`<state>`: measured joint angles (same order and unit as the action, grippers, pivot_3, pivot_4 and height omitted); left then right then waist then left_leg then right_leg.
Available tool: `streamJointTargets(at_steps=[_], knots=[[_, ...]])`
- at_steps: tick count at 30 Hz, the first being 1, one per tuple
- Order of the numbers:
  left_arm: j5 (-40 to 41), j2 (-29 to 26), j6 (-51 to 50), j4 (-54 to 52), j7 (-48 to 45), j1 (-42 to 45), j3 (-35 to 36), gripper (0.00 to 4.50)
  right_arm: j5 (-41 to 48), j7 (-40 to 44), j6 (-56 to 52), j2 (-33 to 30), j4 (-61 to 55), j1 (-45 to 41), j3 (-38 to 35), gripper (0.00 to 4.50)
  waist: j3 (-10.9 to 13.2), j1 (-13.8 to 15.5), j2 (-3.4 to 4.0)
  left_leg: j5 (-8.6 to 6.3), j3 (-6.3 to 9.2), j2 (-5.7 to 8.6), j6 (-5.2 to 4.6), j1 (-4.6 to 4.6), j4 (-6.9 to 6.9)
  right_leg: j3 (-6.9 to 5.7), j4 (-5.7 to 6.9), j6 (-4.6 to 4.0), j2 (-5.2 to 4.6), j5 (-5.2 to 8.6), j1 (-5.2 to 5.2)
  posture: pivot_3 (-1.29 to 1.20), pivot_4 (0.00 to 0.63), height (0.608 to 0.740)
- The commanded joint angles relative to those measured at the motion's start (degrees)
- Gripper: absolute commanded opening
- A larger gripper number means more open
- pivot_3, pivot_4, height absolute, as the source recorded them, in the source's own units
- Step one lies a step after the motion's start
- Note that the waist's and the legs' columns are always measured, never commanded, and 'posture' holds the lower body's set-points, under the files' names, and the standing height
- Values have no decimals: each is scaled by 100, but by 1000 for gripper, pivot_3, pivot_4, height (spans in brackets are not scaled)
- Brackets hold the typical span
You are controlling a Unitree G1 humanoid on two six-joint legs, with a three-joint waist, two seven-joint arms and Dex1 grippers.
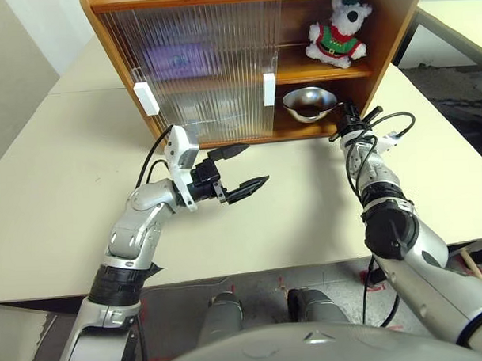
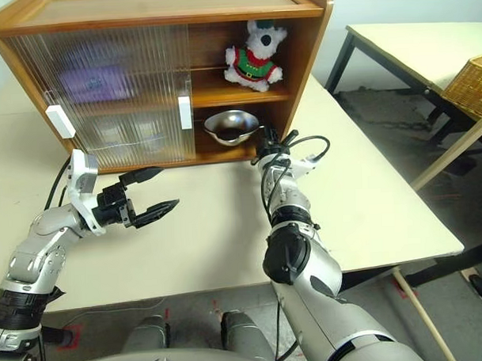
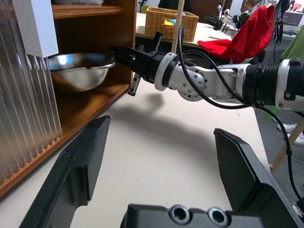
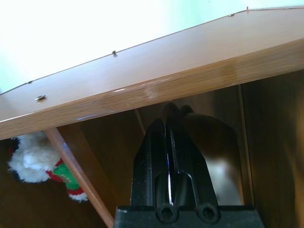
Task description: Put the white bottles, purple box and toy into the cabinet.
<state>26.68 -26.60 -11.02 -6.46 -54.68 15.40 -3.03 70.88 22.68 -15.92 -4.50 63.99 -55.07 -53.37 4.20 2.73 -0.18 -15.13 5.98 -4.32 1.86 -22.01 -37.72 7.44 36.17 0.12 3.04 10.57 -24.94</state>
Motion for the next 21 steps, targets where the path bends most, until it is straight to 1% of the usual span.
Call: streamJointTargets(at_steps=[1,10,16,21], knots=[[-12,-65,-41,-113,14,-36,68,4500,-79,119,292,31,306,-240,-106,56,1,3,1,0,1,-1,0,0,0,0,1,-2,0,1,0,139,102,740],[6,-105,-79,-157,64,-27,95,4500,-333,254,772,37,800,-476,-137,56,1,45,1,0,7,-5,1,0,3,5,4,-13,1,2,-4,159,102,740],[17,-114,-105,-213,98,-43,113,4500,-619,262,1104,-6,955,-426,-83,56,2,80,1,-1,8,-6,1,0,3,8,4,-15,0,1,-4,167,100,740],[15,-112,-118,-230,100,-36,106,4500,-751,283,1167,-35,1006,-372,-109,56,2,104,1,-1,9,-6,1,0,2,9,4,-18,1,-1,-4,171,93,740]])
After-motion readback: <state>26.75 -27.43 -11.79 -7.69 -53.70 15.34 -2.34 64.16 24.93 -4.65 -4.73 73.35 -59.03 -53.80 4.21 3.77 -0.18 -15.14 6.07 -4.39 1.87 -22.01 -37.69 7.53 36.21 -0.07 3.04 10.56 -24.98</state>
